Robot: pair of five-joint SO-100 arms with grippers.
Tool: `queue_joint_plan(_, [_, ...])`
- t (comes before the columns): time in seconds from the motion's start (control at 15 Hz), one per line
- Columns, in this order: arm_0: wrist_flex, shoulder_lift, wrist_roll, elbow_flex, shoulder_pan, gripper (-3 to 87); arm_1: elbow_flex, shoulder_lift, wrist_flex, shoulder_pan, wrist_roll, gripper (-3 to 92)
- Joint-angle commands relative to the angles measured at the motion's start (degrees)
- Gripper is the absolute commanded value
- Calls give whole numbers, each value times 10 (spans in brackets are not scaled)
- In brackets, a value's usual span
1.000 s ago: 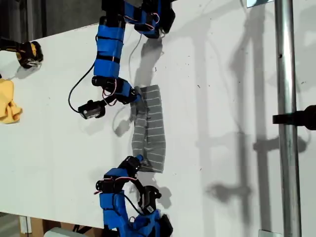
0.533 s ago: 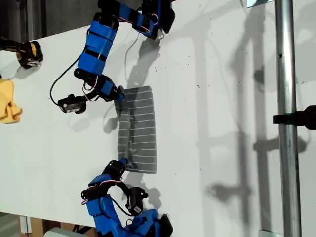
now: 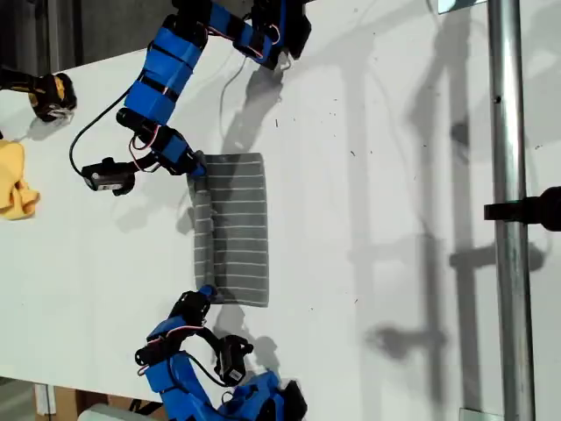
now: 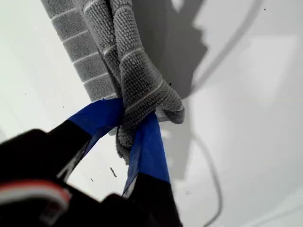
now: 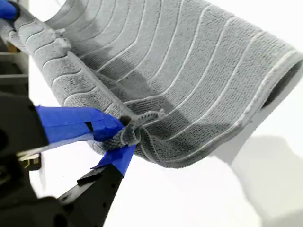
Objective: Grasp corners of a towel and fold twice.
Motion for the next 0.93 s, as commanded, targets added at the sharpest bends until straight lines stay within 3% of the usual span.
queue_joint_plan(0.0, [-7,45,-18,20,6,-21,6,47,-12,-24,0,-2])
queue_joint_plan(0.87, [-18,61,-192,156,128,-20,147,-48,-16,-163,112,-2])
